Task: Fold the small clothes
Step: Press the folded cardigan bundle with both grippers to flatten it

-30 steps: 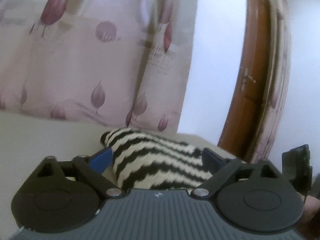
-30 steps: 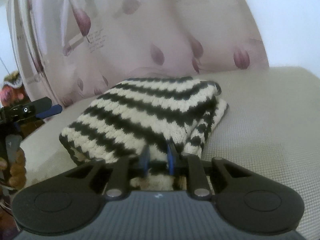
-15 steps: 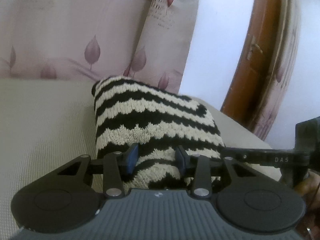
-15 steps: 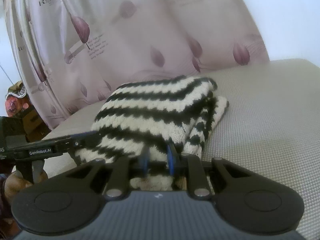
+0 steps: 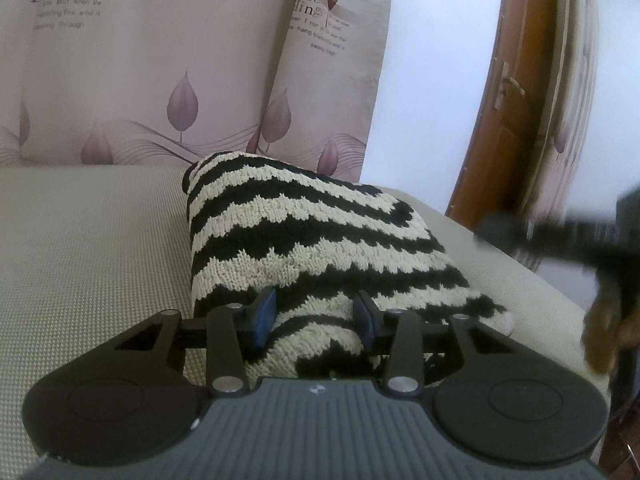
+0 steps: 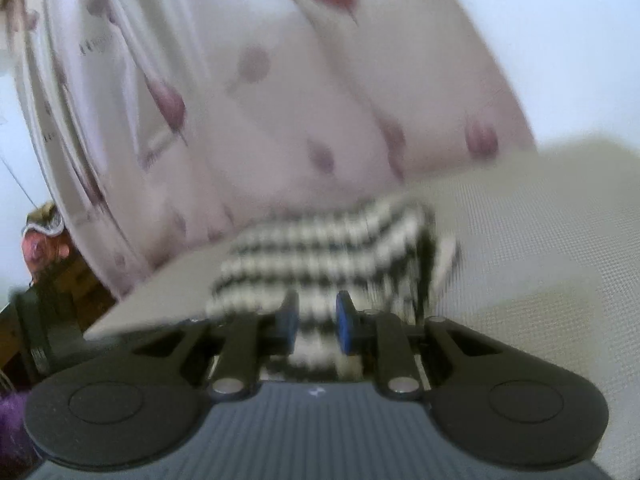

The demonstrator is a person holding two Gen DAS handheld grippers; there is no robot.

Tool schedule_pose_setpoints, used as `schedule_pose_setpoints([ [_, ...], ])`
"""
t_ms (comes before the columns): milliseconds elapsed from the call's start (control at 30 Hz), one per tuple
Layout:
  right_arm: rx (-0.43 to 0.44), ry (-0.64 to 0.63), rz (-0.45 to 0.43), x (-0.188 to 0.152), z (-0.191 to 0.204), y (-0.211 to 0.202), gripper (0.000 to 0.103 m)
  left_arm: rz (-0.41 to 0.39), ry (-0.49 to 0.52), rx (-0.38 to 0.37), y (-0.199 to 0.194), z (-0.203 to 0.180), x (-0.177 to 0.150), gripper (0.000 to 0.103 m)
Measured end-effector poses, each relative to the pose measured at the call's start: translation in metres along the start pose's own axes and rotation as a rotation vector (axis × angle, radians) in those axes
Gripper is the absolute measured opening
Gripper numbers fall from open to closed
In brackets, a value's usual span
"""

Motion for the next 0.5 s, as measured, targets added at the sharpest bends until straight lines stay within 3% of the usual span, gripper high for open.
schedule_pose_setpoints([
  [200, -0.048, -0.126, 0.022, 0.052, 0.024, 0.036, 0.023, -0.001, 0.011, 0.007, -0.001, -0.002, 0.000, 0.045],
  [267, -0.066, -0.172, 0.049, 0.061, 0.029, 0.060, 0.030, -0.002, 0.008, 0.007, -0.002, -0.002, 0.000, 0.045],
  [367, -0.104, -0.179, 0.081, 0.064, 0.024, 0.093, 0.038, -0.001, 0.011, 0.008, -0.001, -0.002, 0.000, 0.045],
  [433, -0.129, -0.167, 0.107, 0.061, 0.012, 0.111, 0.038, -0.001, 0.014, 0.009, -0.001, -0.002, 0.000, 0.045],
  [500, -0.218, -0.150, 0.178, 0.049, -0.013, 0.130, 0.038, 0.000, 0.019, 0.011, -0.001, -0.003, 0.000, 0.045],
])
Point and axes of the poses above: each gripper's, at about its wrist camera, not at the fingertips, and y roughly the way its jaws point, z to its left, x to its top, the point moved 10 cm from there along y, roughly the way its jaws point
